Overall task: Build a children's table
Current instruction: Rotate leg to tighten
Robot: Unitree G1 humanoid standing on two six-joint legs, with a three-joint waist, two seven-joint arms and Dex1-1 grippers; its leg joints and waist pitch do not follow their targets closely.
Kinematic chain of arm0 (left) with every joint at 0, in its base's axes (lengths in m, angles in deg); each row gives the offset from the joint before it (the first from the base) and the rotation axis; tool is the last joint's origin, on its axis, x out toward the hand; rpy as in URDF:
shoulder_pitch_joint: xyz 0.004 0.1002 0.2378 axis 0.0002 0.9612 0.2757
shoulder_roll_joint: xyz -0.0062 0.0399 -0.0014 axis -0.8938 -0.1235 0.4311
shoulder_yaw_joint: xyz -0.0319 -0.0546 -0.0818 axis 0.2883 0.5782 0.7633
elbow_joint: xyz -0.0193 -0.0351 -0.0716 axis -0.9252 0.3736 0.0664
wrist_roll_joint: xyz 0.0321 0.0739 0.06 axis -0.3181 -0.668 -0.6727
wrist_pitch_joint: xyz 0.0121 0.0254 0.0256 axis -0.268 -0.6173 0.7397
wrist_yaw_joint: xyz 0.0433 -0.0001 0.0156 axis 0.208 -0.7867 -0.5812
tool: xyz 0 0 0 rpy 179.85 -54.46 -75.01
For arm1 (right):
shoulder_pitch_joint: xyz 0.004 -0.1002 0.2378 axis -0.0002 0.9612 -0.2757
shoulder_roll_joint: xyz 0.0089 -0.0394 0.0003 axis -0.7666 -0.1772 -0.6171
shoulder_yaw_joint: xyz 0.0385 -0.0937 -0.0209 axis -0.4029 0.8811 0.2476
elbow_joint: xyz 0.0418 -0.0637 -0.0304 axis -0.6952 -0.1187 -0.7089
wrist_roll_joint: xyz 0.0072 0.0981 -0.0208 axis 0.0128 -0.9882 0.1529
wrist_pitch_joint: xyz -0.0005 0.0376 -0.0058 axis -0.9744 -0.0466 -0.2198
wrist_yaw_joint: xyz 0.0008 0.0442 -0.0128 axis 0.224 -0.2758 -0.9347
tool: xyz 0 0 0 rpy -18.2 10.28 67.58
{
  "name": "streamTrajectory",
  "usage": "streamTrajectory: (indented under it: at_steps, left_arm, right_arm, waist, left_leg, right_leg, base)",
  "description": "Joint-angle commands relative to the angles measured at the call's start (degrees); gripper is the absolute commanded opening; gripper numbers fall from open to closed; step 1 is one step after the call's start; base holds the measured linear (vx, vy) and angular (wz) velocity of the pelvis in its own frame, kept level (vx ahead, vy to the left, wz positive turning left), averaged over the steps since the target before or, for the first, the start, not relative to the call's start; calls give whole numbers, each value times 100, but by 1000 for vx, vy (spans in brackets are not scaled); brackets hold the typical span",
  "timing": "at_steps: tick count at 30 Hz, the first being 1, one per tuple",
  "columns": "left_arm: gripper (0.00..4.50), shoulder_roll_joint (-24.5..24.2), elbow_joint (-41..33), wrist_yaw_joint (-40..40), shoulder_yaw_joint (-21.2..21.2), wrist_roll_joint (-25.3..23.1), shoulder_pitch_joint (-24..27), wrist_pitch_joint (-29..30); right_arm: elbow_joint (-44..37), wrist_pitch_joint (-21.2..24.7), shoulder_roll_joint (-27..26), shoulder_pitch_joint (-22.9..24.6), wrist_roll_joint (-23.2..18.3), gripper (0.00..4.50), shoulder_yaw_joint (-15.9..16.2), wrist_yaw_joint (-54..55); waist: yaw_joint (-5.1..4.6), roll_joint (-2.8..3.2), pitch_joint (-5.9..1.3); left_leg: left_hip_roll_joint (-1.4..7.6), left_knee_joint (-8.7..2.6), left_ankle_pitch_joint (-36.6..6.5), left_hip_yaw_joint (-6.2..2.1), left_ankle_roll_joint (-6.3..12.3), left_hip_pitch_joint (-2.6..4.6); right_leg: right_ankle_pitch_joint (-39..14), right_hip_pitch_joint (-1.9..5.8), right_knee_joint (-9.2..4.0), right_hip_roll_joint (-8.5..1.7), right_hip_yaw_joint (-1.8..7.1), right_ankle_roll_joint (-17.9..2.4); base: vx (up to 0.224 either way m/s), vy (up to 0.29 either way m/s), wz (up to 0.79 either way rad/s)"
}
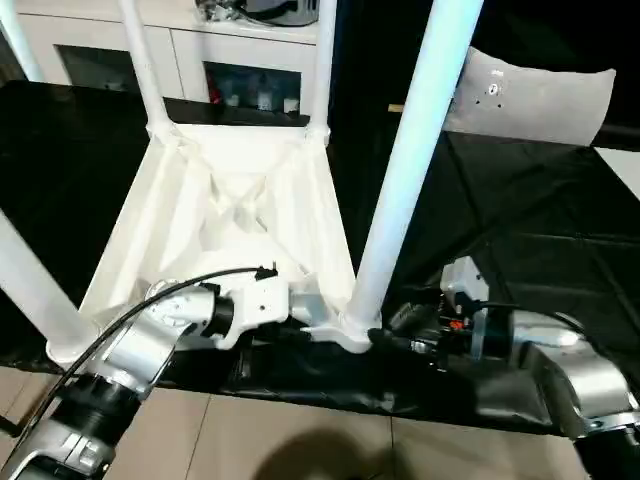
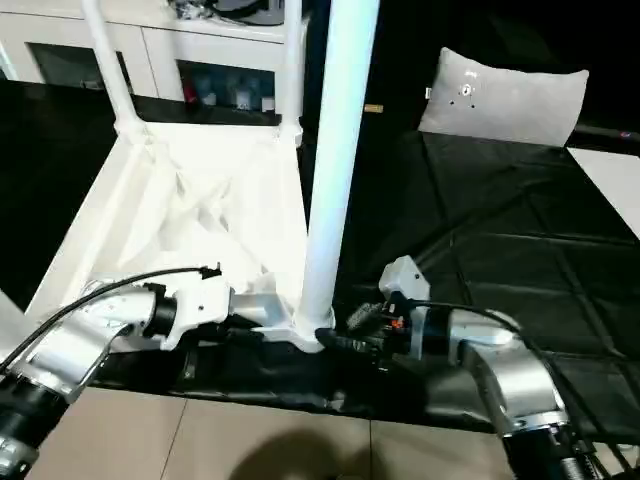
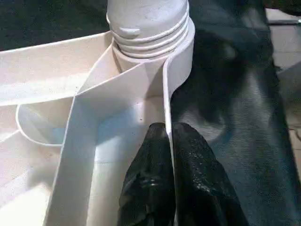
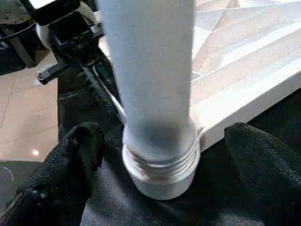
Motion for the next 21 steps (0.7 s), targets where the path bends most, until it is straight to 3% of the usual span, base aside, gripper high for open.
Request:
streamTrajectory:
  at_steps: [1,2,3,4,6,8,10,13,17,18,21]
  left_arm:
    - [0,-30,4,-313,-408,-116,135,20]
    - [0,-8,23,-342,-428,-117,101,17]
    - [0,10,62,-375,-439,-114,54,7]
    - [0,25,96,-396,-440,-106,20,-2]
    - [0,56,260,-450,-447,-134,-87,-75]
    - [0,56,398,-487,-458,-183,-189,-150]
    - [0,74,575,-488,-459,-219,-315,-219]
    - [0,101,715,-492,-438,-179,-452,-241]
    - [0,147,850,-444,-412,-200,-523,-296]
    - [0,147,849,-431,-423,-213,-518,-305]
    - [0,173,799,-389,-413,-158,-482,-245]
  right_arm:
    - [-237,48,57,135,-106,447,-105,41]
    - [-339,80,68,233,-134,447,-130,62]
    - [-419,104,62,302,-141,447,-149,116]
    - [-466,116,51,343,-147,447,-163,156]
    - [-513,117,12,399,-169,447,-168,216]
    - [-497,88,-23,381,-156,447,-157,250]
    - [-432,34,-101,339,-139,447,-154,290]
    - [-370,-80,-219,312,-94,447,-111,374]
    - [-431,-85,-286,324,-119,447,-117,531]
    - [-503,-36,-287,334,-176,447,-124,537]
    - [-585,-23,-243,348,-199,447,-130,501]
  waist:
    - [-3,52,-257]
    - [7,49,-259]
    - [28,219,-245]
    - [10,164,-243]
    - [15,169,-241]
    - [9,259,-255]
    - [-2,269,-251]
    - [-6,369,-248]
    - [-14,373,-252]
    - [-16,339,-248]
    - [-11,357,-249]
  left_leg:
    - [22,-374,-1235,90,384,-113]
    - [18,-374,-1188,90,408,-120]
    - [24,-377,-1184,90,412,-92]
    - [22,-368,-1188,103,435,-93]
    - [3,-372,-1188,88,449,-115]
    - [4,-375,-1285,73,422,-95]
    - [-3,-370,-1385,73,416,-83]
    - [0,-387,-1556,42,340,-73]
    - [-4,-389,-1556,35,337,-84]
    - [-1,-386,-1542,41,357,-82]
    - [9,-393,-1463,34,376,-92]
  right_leg:
    - [-1582,419,-367,-138,207,-914]
    - [-1581,430,-365,-140,210,-916]
    - [-1526,410,-378,-141,216,-968]
    - [-1500,410,-399,-133,212,-980]
    - [-1760,441,-404,-140,188,-924]
    - [-2036,440,-440,-149,165,-887]
    - [-2191,432,-468,-148,158,-850]
    - [-2383,435,-498,-158,128,-769]
    - [-2403,452,-495,-163,126,-760]
    - [-2460,446,-508,-164,128,-741]
    - [-2445,454,-490,-173,134,-733]
  base:
    - [0,0,0]
    - [0,0,0]
    - [0,0,0]
    - [0,0,0]
    - [0,0,0]
    - [0,0,0]
    - [0,0,0]
    - [0,0,0]
    - [0,0,0]
    - [0,0,0]
    - [0,0,0]
